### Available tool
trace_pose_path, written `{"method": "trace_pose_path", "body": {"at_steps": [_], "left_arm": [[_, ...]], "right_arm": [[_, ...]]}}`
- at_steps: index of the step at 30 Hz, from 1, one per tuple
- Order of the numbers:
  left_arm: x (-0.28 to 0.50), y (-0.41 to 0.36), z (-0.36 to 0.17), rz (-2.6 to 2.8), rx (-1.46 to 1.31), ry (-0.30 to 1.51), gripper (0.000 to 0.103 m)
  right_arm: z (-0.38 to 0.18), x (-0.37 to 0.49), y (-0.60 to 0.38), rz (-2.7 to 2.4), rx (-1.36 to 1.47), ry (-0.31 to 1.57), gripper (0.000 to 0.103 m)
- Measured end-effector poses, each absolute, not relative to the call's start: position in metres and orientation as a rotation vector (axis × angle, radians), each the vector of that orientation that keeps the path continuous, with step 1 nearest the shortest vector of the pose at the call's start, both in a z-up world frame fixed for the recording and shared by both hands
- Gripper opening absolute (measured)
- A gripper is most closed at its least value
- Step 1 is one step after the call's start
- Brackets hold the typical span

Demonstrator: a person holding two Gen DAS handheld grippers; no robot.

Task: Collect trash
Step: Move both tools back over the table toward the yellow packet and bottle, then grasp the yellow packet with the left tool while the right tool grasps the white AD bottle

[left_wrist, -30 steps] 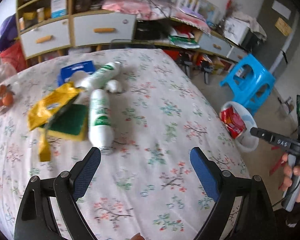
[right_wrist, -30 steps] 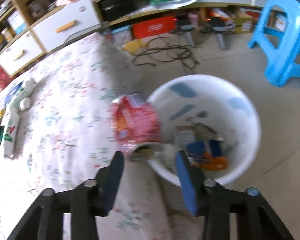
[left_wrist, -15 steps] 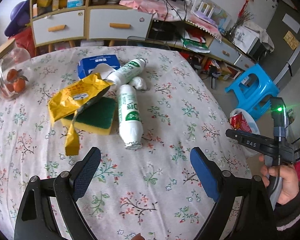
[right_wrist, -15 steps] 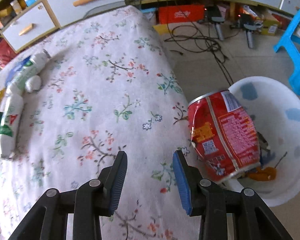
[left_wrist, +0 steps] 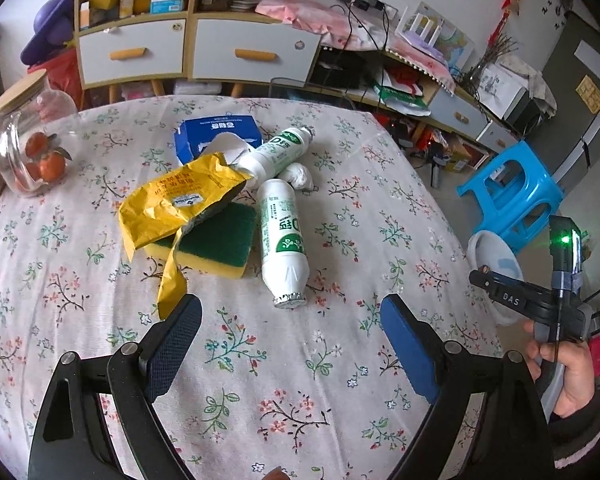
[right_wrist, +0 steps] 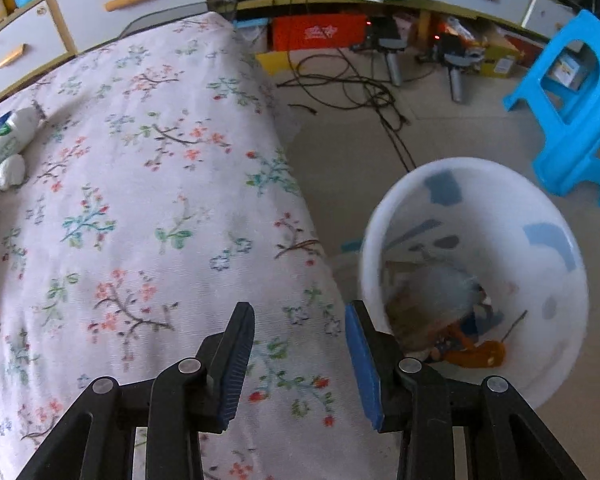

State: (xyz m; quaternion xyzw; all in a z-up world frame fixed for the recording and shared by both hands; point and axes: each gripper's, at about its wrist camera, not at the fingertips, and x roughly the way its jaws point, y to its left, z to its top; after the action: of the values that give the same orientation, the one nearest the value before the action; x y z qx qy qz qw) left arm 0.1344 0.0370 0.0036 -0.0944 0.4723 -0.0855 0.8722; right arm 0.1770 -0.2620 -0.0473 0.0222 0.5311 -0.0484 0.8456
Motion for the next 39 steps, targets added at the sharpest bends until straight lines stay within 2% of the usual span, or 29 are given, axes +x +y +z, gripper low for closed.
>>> {"method": "trace_pose_path", "body": {"at_steps": [2, 4, 6, 9, 18, 25, 27, 29, 32, 33, 39], "left_arm": [[0.136, 0.041, 0.005, -0.160, -0.190, 0.980, 0.092], [0.138, 0.046, 0.007, -0.133, -0.180, 0.974, 0.092], [0.144, 0.053, 0.006, -0.098, -0.164, 0.974, 0.092], [0.154, 0.064, 0.002, -0.048, -0.136, 0.980, 0.092], [0.192, 0.088, -0.017, 0.046, -0.043, 1.005, 0.092], [0.210, 0.102, -0.037, 0.027, -0.138, 1.069, 0.092], [0.211, 0.106, -0.040, 0.033, -0.170, 1.063, 0.088], [0.211, 0.109, -0.042, 0.033, -0.211, 1.063, 0.074], [0.210, 0.114, -0.043, 0.023, -0.271, 1.062, 0.065], [0.209, 0.115, -0.042, 0.022, -0.282, 1.054, 0.058], [0.201, 0.120, -0.034, 0.032, -0.286, 1.023, 0.055]], "right_arm": [[-0.045, 0.176, -0.257, -0.075, 0.062, 1.121, 0.043], [-0.043, 0.176, -0.253, -0.050, 0.069, 1.122, 0.049], [-0.040, 0.174, -0.249, -0.020, 0.081, 1.113, 0.063], [-0.037, 0.174, -0.242, -0.009, 0.080, 1.105, 0.070], [-0.036, 0.183, -0.231, 0.006, 0.089, 1.113, 0.072], [-0.030, 0.194, -0.211, 0.050, 0.092, 1.106, 0.074], [-0.029, 0.196, -0.203, 0.065, 0.091, 1.100, 0.075], [-0.028, 0.199, -0.194, 0.083, 0.091, 1.098, 0.075], [-0.028, 0.204, -0.180, 0.108, 0.093, 1.101, 0.075], [-0.029, 0.206, -0.175, 0.115, 0.092, 1.103, 0.075], [-0.036, 0.212, -0.144, 0.169, 0.071, 1.118, 0.075]]}}
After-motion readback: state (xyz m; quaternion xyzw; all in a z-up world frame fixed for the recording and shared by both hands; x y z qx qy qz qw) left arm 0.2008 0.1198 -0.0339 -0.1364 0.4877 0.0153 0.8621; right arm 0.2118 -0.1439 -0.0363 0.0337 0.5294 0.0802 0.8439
